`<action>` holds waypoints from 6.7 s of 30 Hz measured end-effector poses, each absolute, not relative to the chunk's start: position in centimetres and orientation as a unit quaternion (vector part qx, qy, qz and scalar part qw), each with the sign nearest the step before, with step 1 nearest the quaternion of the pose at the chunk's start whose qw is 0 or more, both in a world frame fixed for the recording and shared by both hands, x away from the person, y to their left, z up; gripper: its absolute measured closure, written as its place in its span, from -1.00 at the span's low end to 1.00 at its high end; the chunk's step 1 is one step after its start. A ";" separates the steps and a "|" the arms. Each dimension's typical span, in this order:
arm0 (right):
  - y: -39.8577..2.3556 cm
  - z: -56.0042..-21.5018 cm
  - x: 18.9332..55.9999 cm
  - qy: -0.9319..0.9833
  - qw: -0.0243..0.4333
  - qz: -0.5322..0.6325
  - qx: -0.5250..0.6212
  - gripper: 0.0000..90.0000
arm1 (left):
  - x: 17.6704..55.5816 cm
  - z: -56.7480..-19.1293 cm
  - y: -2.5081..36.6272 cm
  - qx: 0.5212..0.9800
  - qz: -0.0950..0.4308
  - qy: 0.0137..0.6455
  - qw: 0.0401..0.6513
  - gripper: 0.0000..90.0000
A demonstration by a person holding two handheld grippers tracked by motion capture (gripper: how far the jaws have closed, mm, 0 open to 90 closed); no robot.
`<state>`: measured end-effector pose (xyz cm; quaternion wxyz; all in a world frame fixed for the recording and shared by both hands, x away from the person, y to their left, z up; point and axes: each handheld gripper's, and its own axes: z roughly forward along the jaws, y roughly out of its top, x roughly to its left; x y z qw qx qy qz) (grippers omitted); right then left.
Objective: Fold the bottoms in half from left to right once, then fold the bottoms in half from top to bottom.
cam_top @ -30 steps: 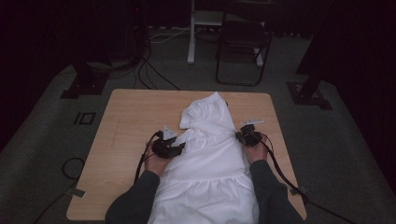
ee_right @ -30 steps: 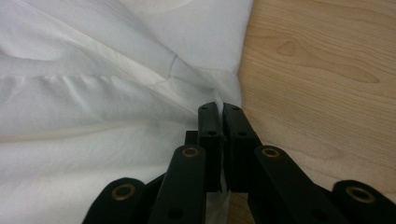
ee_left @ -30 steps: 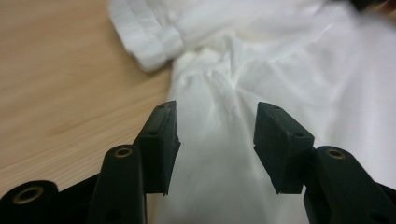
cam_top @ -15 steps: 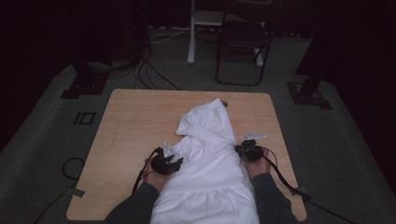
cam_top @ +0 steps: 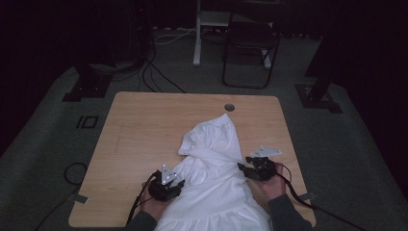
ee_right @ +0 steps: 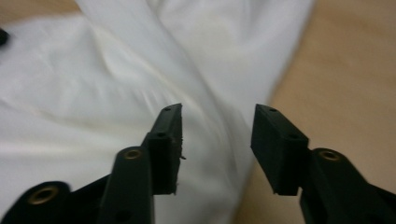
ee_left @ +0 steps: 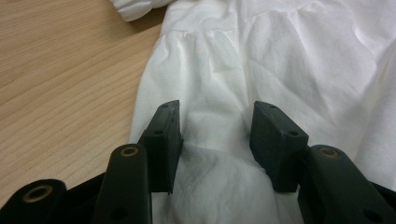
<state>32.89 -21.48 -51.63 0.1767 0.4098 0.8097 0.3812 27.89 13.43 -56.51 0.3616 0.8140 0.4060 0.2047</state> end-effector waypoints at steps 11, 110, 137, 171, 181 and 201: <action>-11.9 -52.4 37.9 0.880 0.180 0.337 0.283 -0.11 | 27.9 -56.5 13.4 0.814 0.205 0.406 0.362 0.18; -16.1 -55.2 42.0 0.817 0.179 0.337 0.432 -0.78 | 31.3 -56.4 10.2 0.817 0.225 0.395 0.355 0.02; -16.3 -55.5 42.9 0.797 0.155 0.356 0.463 0.85 | 38.9 -53.9 9.5 0.818 0.151 0.414 0.370 -0.50; -16.8 -50.1 44.8 0.772 0.167 0.416 0.450 0.87 | 44.6 -49.5 9.3 0.801 0.138 0.411 0.412 0.84; -15.5 -39.4 45.3 0.743 0.262 0.476 0.391 0.87 | 45.9 -40.2 11.1 0.773 0.202 0.367 0.477 0.83; -16.9 -40.5 35.1 0.780 0.203 0.495 0.324 0.85 | 34.6 -40.9 12.9 0.801 0.190 0.300 0.483 0.79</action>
